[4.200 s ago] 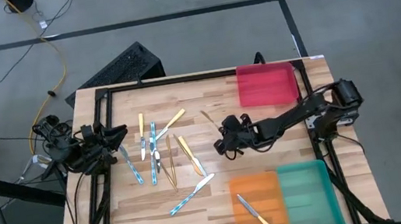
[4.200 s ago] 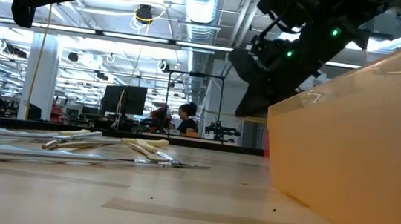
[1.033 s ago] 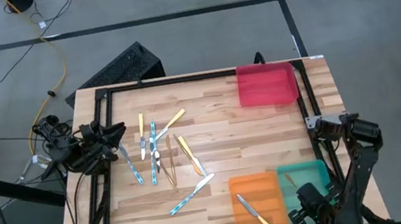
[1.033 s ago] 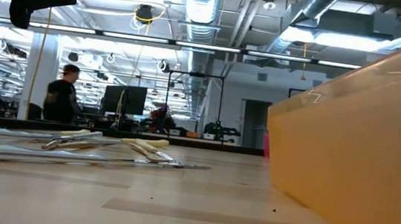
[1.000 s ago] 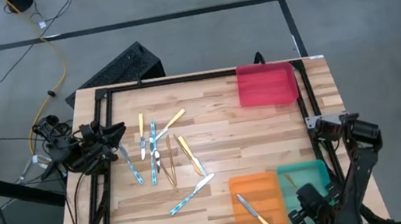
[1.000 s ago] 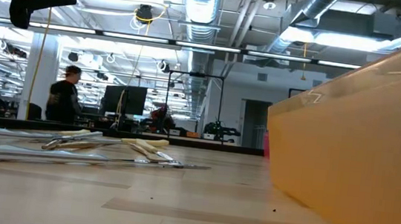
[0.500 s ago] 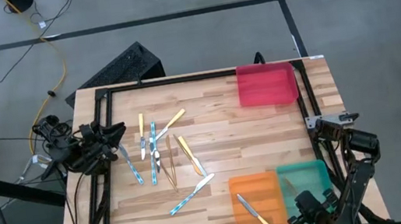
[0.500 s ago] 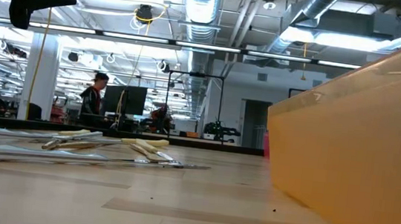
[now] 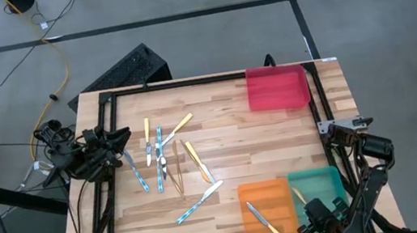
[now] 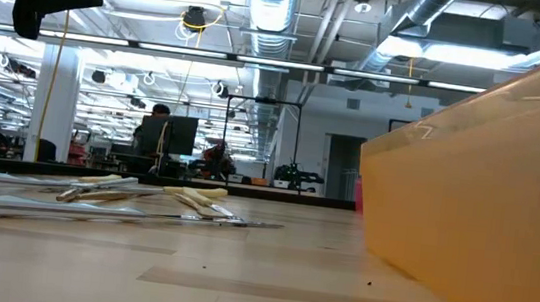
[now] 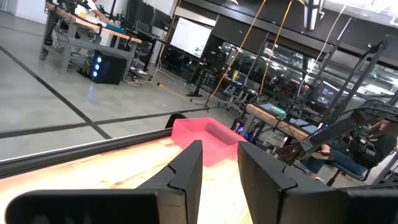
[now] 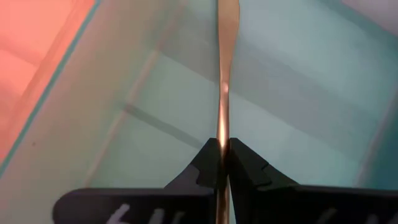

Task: Sort silverware by color (type)
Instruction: Put the gold knife into the blue bin, then put the blue patterned knife into the red bin

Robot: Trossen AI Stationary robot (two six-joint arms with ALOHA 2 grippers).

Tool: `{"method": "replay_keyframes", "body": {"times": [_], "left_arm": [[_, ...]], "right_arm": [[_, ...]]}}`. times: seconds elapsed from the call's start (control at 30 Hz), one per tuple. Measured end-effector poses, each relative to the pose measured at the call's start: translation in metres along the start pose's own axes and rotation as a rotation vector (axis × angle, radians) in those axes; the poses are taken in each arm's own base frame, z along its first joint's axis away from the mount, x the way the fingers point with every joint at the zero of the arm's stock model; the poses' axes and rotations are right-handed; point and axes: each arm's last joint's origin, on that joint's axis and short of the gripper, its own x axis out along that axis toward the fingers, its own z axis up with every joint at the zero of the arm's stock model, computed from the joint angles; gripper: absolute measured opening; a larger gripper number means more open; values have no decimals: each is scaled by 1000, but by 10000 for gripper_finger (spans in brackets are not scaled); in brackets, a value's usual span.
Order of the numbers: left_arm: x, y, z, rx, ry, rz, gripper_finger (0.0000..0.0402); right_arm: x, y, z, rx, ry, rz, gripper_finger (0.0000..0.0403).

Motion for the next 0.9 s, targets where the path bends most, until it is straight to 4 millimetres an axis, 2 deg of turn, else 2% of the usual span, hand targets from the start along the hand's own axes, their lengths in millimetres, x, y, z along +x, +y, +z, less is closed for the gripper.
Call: {"method": "replay_keyframes", "body": {"times": [0.43,0.73,0.9], "left_arm": [[0,0,0,0,0,0,89],[0,0,0,0,0,0,89],[0,0,0,0,0,0,89]], "right_arm": [[0,0,-1,-10,22,-12,40],[0,0,-1,-14,22,-12,73],[0,0,-1,-18,21,-12,77]]}}
